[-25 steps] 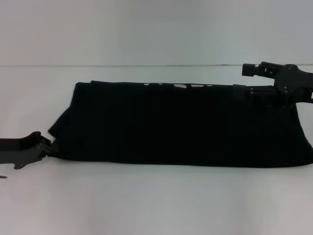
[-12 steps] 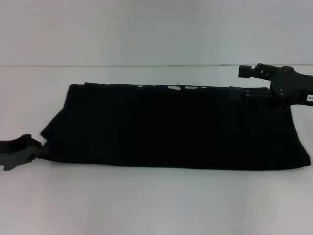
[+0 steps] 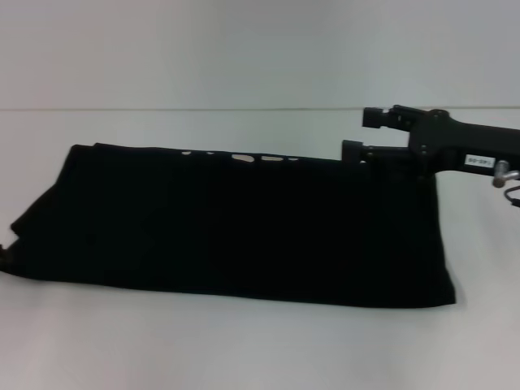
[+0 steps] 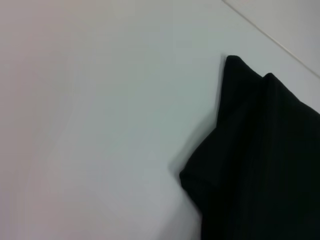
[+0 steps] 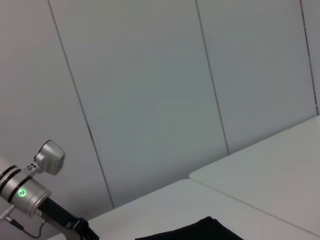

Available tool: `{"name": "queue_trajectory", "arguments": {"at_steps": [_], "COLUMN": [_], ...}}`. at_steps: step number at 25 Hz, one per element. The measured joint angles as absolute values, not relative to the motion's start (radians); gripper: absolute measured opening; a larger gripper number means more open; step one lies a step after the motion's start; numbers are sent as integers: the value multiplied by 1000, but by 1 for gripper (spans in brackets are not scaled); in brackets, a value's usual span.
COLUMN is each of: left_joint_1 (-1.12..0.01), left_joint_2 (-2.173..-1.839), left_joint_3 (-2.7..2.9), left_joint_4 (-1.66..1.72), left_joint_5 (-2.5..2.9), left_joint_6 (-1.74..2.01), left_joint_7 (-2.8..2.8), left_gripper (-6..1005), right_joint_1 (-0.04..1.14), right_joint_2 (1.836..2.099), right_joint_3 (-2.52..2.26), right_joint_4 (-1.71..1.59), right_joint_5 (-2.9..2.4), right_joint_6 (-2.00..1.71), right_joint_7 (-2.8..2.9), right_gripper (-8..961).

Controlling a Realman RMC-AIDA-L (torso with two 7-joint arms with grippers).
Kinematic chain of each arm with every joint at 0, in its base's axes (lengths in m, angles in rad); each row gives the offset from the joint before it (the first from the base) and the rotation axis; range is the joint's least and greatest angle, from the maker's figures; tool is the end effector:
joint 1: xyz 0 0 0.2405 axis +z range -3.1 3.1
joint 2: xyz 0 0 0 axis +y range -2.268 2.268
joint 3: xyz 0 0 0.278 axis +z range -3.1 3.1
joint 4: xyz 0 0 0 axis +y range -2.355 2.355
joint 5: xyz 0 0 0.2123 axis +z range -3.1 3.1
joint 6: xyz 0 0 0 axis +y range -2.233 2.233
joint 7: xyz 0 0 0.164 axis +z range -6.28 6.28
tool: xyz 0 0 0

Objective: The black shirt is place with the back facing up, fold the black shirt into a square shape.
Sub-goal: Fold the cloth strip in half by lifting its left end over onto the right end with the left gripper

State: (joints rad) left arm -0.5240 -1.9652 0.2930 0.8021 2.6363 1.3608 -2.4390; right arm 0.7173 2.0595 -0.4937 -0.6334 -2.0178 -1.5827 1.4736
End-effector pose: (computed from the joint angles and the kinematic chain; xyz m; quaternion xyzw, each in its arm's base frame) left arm -0.4090 0.3488 0.0787 -0.6384 -0.7059 -0.1133 0.2851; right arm 0.2153 0.4030 0.0012 -0.9182 0.2040 0.3088 0.1415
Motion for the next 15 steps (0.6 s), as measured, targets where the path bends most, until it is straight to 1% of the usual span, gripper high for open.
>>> {"name": "queue_trajectory", "arguments": {"at_steps": [3, 7, 10, 15], "left_joint_1": [-516, -513, -514, -544], "left_joint_2": [-1959, -1946, -1942, -1938], "left_joint_3": [284, 215, 191, 193], "left_joint_4": [827, 839, 842, 835], "left_joint_5": [2660, 2685, 2681, 2571], "left_joint_6": [1363, 1376, 1414, 1559], "left_joint_7": [-2433, -2414, -2406, -2407], "left_gripper": [58, 57, 56, 58], "right_joint_1": [731, 741, 743, 730], "right_joint_2": [2072, 2077, 2074, 2058], "right_joint_3": [-495, -502, -503, -485], "right_joint_4": [-633, -633, -632, -634], "right_joint_5": [-2017, -2017, -2017, -2016], "right_joint_6": [-1573, -1556, -1552, -1550], "right_joint_7": [1473, 1480, 1488, 1494], "right_gripper": [927, 927, 927, 926]}}
